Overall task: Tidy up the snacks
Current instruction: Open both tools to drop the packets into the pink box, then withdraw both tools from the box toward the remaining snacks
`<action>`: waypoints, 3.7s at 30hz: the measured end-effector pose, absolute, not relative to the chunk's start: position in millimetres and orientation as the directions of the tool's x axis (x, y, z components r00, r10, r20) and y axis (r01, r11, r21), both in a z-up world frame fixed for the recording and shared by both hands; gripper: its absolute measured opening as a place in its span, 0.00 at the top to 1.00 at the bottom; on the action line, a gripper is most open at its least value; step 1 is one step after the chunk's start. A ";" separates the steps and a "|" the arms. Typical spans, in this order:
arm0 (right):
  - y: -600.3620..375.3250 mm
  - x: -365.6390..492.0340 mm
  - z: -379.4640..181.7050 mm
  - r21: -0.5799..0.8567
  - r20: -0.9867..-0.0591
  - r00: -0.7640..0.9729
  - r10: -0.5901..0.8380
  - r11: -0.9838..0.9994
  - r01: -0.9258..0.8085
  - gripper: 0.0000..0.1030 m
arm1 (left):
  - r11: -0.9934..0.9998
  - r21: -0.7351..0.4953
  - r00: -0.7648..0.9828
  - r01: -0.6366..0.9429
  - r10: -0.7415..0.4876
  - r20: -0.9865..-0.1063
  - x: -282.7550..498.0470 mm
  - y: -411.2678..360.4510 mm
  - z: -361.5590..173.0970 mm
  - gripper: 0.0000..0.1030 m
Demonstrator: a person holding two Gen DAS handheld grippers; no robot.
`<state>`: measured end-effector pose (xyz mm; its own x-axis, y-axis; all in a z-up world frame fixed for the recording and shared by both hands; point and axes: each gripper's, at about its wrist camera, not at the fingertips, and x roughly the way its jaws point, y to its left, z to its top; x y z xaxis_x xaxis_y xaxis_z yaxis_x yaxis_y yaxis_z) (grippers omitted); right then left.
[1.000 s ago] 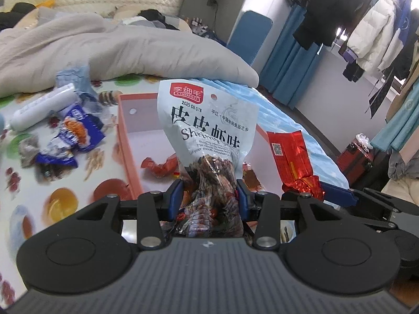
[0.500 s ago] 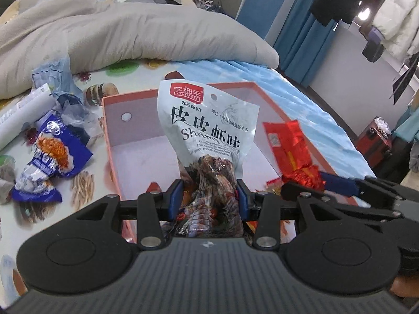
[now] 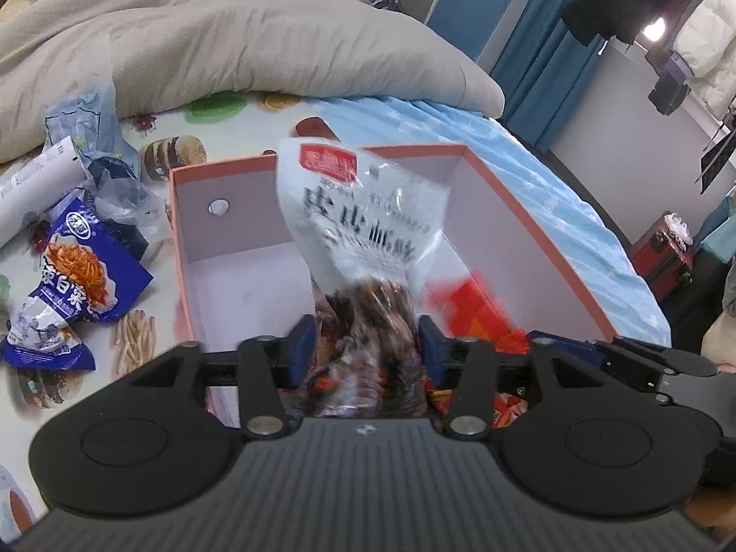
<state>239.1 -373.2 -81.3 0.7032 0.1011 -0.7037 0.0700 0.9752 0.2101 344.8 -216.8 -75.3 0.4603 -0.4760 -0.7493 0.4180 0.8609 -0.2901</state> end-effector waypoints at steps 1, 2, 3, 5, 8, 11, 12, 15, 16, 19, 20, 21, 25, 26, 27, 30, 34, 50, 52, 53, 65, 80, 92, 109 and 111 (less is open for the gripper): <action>-374.5 237.4 -79.5 0.217 -0.698 0.708 0.103 0.974 0.072 0.40 | 0.862 -0.300 0.467 0.408 -0.480 -0.743 343.7 -213.3 -72.2 0.24; -374.6 235.4 -77.3 0.215 -0.697 0.711 0.098 0.974 0.077 0.32 | 0.865 -0.305 0.482 0.399 -0.481 -0.732 341.1 -209.6 -68.0 0.23; -373.9 233.8 -75.1 0.209 -0.696 0.712 0.090 0.974 0.081 0.30 | 0.865 -0.302 0.492 0.400 -0.481 -0.726 337.9 -207.6 -63.3 0.23; -372.3 227.3 -68.5 0.208 -0.686 0.722 0.089 0.975 0.078 0.30 | 0.864 -0.284 0.502 0.415 -0.478 -0.721 330.7 -205.8 -53.3 0.23; -367.7 215.1 -56.3 0.209 -0.668 0.738 0.093 0.976 0.067 0.30 | 0.866 -0.275 0.524 0.417 -0.476 -0.706 316.8 -200.8 -36.0 0.22; -361.6 200.0 -42.7 0.217 -0.649 0.753 0.105 0.975 0.051 0.30 | 0.869 -0.270 0.548 0.414 -0.475 -0.689 297.8 -193.6 -17.1 0.22; -360.0 194.9 -37.9 0.220 -0.643 0.758 0.110 0.975 0.045 0.30 | 0.870 -0.268 0.556 0.414 -0.474 -0.683 290.5 -191.0 -11.4 0.22; -354.4 177.0 -23.8 0.220 -0.627 0.770 0.122 0.975 0.025 0.30 | 0.877 -0.258 0.587 0.405 -0.466 -0.662 264.1 -181.0 6.0 0.22; -352.6 170.5 -19.6 0.219 -0.622 0.773 0.123 0.976 0.021 0.30 | 0.881 -0.254 0.608 0.400 -0.462 -0.646 252.7 -175.8 12.2 0.22; -346.6 152.4 -8.8 0.220 -0.610 0.782 0.125 0.975 0.016 0.30 | 0.884 -0.260 0.640 0.389 -0.463 -0.613 220.8 -158.9 27.8 0.21; -344.5 145.3 -5.4 0.221 -0.606 0.785 0.125 0.975 0.015 0.30 | 0.887 -0.257 0.646 0.384 -0.457 -0.611 211.4 -154.2 31.3 0.21; -342.6 139.0 -2.5 0.223 -0.602 0.788 0.127 0.975 0.014 0.30 | 0.889 -0.255 0.650 0.380 -0.453 -0.610 202.0 -149.4 34.5 0.21; -333.3 113.7 9.8 0.227 -0.585 0.801 0.132 0.974 0.005 0.30 | 0.895 -0.250 0.670 0.369 -0.442 -0.596 165.1 -130.5 46.7 0.21; -330.3 107.2 13.1 0.226 -0.576 0.806 0.132 0.974 0.002 0.30 | 0.898 -0.246 0.678 0.365 -0.438 -0.591 155.9 -125.7 49.7 0.21; -328.7 102.0 15.1 0.226 -0.570 0.810 0.135 0.974 -0.003 0.30 | 0.900 -0.245 0.684 0.361 -0.434 -0.587 148.1 -121.2 52.5 0.21; -320.9 86.0 20.4 0.224 -0.557 0.818 0.143 0.974 -0.018 0.30 | 0.901 -0.255 0.700 0.351 -0.433 -0.567 124.4 -105.8 59.7 0.21; -306.4 68.1 23.4 0.205 -0.542 0.829 0.137 0.978 -0.028 0.30 | 0.904 -0.248 0.710 0.349 -0.428 -0.559 98.9 -89.1 66.7 0.21; -259.5 25.5 23.1 0.166 -0.527 0.831 0.178 0.980 -0.105 0.30 | 0.955 -0.196 0.794 0.222 -0.293 -0.533 13.5 -19.5 84.8 0.21; -252.6 23.3 22.8 0.172 -0.528 0.826 0.196 0.977 -0.122 0.30 | 0.959 -0.201 0.792 0.200 -0.279 -0.543 5.4 -11.8 81.3 0.21; -248.2 22.2 22.6 0.176 -0.528 0.823 0.210 0.975 -0.136 0.30 | 0.960 -0.204 0.791 0.190 -0.273 -0.548 1.9 -8.0 78.8 0.21; -195.8 5.7 18.0 0.160 -0.548 0.789 0.277 0.961 -0.226 0.30 | 0.961 -0.263 0.802 0.082 -0.220 -0.556 -23.1 29.2 60.9 0.21; -169.8 21.8 5.3 0.149 -0.582 0.773 0.253 0.968 -0.204 0.30 | 0.939 -0.339 0.770 -0.051 -0.180 -0.612 -22.3 73.8 21.8 0.21; -152.9 73.3 -7.4 0.125 -0.613 0.749 0.251 0.967 -0.221 0.30 | 0.901 -0.427 0.734 -0.074 -0.240 -0.636 50.0 90.4 -5.6 0.21; -125.2 181.0 -58.0 0.101 -0.692 0.674 0.259 0.959 -0.264 0.31 | 0.894 -0.441 0.671 -0.080 -0.279 -0.687 224.7 92.5 -64.8 0.21; -119.6 197.9 -69.0 0.114 -0.705 0.657 0.266 0.958 -0.264 0.31 | 0.895 -0.438 0.661 -0.085 -0.278 -0.697 245.8 96.3 -76.0 0.21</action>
